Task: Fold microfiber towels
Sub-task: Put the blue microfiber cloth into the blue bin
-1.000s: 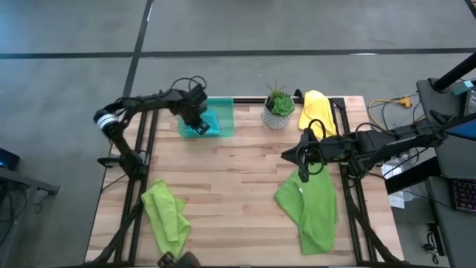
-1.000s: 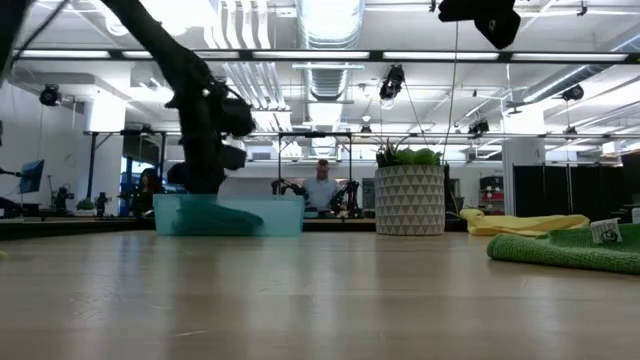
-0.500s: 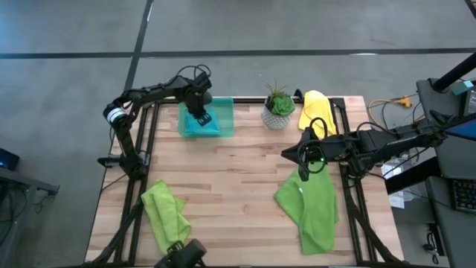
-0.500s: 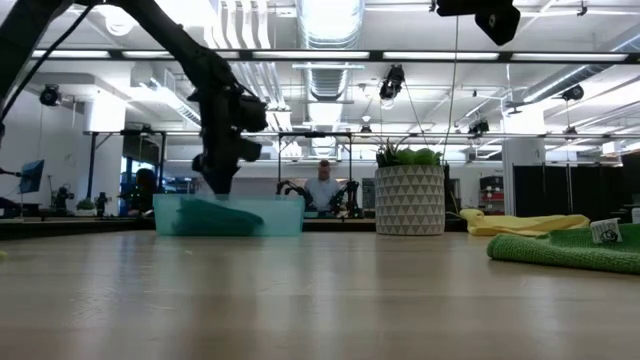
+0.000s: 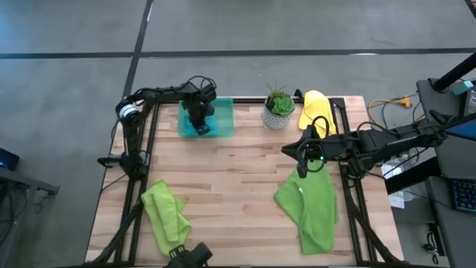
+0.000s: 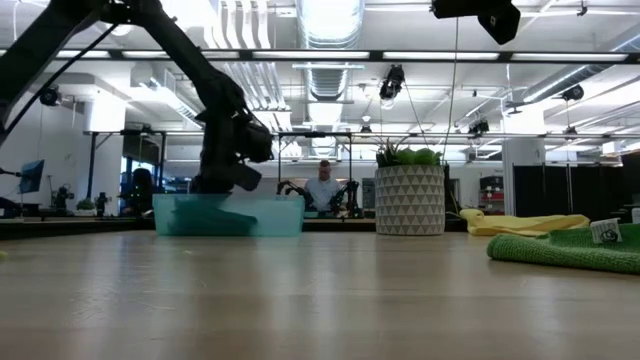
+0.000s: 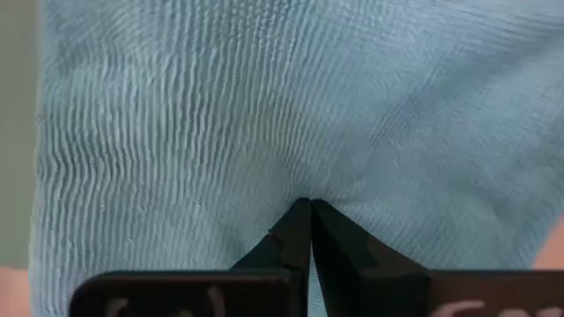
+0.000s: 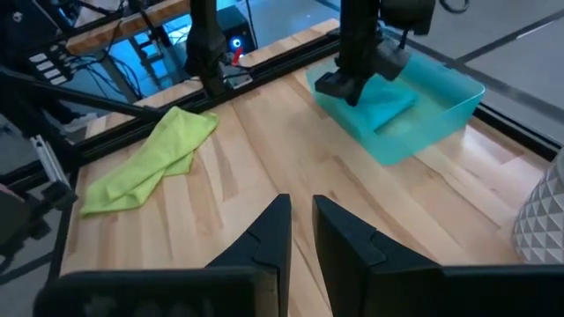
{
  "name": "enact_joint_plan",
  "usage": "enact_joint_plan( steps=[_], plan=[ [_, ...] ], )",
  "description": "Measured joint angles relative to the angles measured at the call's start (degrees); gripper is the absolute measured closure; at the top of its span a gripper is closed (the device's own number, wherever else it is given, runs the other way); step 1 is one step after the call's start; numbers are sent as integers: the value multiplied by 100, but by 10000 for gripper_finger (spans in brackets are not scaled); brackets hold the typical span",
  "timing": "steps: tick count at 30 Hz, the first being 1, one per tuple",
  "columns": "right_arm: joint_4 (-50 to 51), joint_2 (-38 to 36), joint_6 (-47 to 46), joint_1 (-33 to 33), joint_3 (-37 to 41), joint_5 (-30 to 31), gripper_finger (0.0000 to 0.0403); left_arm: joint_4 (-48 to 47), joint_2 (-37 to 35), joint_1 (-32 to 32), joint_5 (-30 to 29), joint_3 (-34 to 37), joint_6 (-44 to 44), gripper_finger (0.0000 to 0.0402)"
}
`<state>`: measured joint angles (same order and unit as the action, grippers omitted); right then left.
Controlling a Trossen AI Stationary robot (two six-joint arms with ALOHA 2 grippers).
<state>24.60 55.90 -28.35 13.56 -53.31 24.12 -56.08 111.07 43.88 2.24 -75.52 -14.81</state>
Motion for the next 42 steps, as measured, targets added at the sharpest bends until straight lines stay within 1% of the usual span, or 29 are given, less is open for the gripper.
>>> enact_joint_plan(
  steps=[4, 10, 12, 14, 19, 23, 27, 28, 31, 32, 37, 42],
  plan=[
    [1, 0, -20, 0, -62, 0, 357, -255, 94, -6, -608, -16, -126, 401],
    [9, 0, -18, 0, -146, 2, 357, -165, -8, 0, -1622, -113, -422, 401],
    [8, 0, -18, -1, -154, 9, 357, -133, -75, 4, -1815, -173, -528, 401],
    [16, 2, -19, 0, -154, 9, 357, -137, -173, 11, -1847, -192, -611, 402],
    [9, 19, -19, 0, -154, 60, 357, -159, -354, 2, -1711, -180, -1006, 402],
    [5, 25, -18, -2, -152, 153, 357, -336, -360, 16, -1017, -171, -1275, 402],
    [5, 26, -18, 0, -149, 162, 357, -341, -270, 11, -918, -24, -1419, 402],
    [5, 26, -18, 0, -149, 162, 357, -337, -247, 13, -1008, 8, -1429, 402],
    [3, 26, -22, 0, -147, 160, 357, -325, -180, 25, -1623, 50, -1425, 401],
    [3, 28, -46, 0, -147, 162, 357, -318, -158, 36, -1710, 61, -1437, 401],
    [0, 42, -146, 0, -143, 157, 357, -292, 16, 116, -1760, 56, -1624, 401],
    [5, 42, -254, 2, -162, 151, 357, -357, 141, 228, -2040, 23, -1648, 401]
  ],
)
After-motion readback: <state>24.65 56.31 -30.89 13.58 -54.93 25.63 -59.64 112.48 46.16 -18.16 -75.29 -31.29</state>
